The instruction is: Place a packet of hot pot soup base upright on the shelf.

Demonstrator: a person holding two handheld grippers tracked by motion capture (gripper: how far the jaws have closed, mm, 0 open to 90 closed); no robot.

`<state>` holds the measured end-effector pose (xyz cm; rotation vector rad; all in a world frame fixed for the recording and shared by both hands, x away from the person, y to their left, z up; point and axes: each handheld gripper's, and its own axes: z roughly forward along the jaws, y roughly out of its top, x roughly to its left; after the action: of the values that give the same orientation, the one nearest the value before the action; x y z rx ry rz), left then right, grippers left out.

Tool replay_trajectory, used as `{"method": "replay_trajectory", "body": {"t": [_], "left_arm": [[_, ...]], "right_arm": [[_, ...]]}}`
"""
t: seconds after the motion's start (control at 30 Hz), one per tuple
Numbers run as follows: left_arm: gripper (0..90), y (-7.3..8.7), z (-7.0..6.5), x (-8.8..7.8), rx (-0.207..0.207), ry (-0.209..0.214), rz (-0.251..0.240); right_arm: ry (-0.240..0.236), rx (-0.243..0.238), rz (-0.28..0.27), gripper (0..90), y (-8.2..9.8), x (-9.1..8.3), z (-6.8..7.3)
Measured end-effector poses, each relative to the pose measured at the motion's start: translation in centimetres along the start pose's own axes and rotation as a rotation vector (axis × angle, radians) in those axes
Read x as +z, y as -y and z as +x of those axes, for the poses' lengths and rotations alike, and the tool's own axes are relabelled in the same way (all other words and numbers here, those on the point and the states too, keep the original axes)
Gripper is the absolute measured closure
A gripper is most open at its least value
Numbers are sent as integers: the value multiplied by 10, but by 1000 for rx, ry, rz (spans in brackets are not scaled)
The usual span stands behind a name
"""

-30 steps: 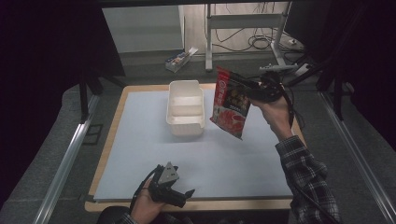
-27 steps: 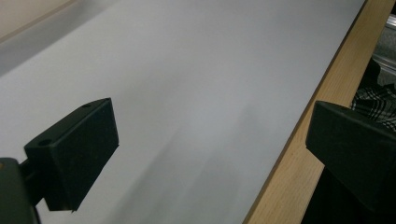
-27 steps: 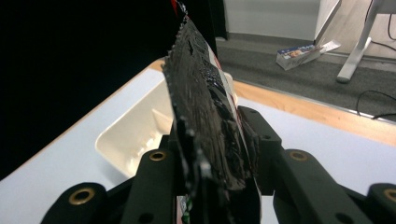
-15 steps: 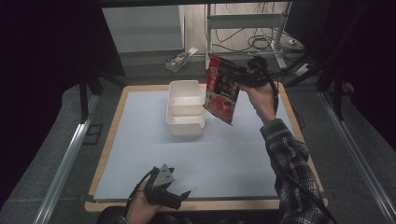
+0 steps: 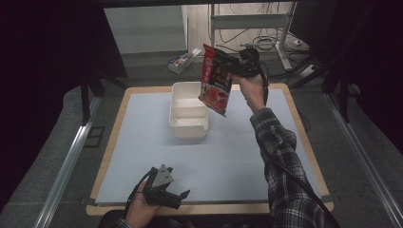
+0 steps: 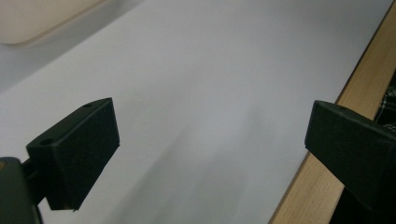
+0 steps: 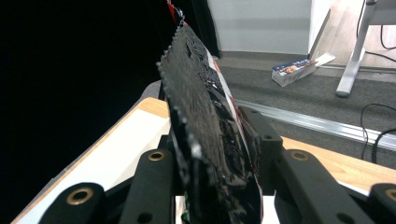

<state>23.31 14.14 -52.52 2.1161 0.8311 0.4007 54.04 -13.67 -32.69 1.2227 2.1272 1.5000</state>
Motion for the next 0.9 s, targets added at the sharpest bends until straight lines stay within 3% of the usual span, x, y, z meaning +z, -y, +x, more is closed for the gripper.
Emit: {"method": "replay_trajectory", "body": {"t": [0.33,0.5,0.9], "left_arm": [[26,0,1,1,5,5,0],[26,0,0,1,2,7,-6],[26,0,3,1,4,17,-11]], "right_arm": [[16,-4,-18,671,-9,28,7],[1,-5,-30,671,-12,44,11],[-8,-47,-52,671,-17,78,14]]}}
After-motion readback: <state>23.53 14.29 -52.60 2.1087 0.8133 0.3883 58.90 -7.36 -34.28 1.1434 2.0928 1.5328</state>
